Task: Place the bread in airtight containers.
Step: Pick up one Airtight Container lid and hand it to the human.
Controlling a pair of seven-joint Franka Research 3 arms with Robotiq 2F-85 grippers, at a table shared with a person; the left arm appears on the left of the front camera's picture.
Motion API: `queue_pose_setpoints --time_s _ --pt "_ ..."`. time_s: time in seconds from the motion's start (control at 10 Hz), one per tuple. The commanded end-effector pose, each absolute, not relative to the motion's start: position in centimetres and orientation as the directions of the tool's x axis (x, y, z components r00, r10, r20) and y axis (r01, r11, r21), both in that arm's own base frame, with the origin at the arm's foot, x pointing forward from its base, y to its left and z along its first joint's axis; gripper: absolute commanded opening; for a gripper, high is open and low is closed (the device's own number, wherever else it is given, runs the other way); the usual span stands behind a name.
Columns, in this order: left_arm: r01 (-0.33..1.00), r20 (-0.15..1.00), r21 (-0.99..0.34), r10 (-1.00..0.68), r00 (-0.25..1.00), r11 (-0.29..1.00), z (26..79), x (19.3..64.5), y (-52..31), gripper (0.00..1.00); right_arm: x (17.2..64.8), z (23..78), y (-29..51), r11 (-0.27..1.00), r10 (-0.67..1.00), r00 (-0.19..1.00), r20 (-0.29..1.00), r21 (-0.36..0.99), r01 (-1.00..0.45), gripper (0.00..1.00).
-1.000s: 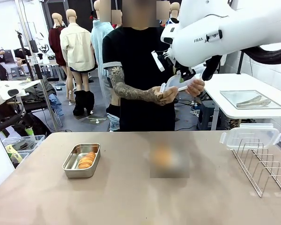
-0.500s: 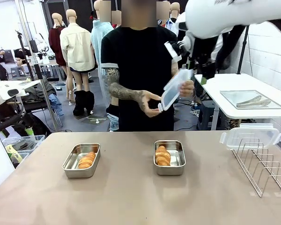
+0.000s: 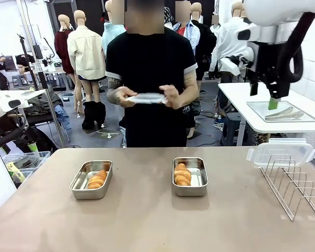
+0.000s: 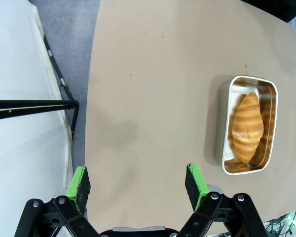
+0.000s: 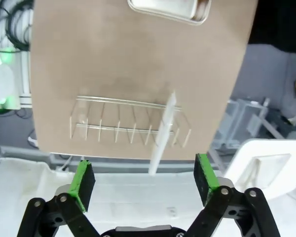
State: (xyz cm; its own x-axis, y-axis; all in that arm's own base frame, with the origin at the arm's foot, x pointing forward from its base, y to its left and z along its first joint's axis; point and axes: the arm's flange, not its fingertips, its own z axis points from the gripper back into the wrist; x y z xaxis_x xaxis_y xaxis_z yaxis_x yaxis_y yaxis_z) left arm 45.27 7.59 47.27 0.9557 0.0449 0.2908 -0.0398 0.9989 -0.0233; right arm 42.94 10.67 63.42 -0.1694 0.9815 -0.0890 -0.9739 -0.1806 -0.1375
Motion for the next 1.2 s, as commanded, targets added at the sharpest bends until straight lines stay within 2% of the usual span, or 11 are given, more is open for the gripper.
queue_pose_setpoints --time_s 0.0,0.2,0.3,1.1 --pt "-0.047 0.291 -0.021 0.051 0.955 0.999 47.3 45.2 7.7 1.00 43.5 62.3 7.9 -0.154 0.988 -0.155 -0.004 -0.099 -0.983 1.00" --pt "-0.047 0.291 -0.021 0.051 0.955 0.999 47.3 45.2 7.7 1.00 44.3 60.6 5.7 -0.124 0.991 -0.126 0.035 -0.050 -0.991 1.00" --pt "-0.047 0.291 -0.021 0.051 0.955 0.999 47.3 45.2 7.7 1.00 43.7 62.1 7.2 -0.135 0.991 -0.132 -0.034 -0.099 -0.986 1.00" --pt "-0.047 0.291 -0.021 0.051 0.955 0.999 47.3 45.2 7.7 1.00 43.7 62.1 7.2 -0.135 0.991 -0.132 -0.034 -0.099 -0.986 1.00"
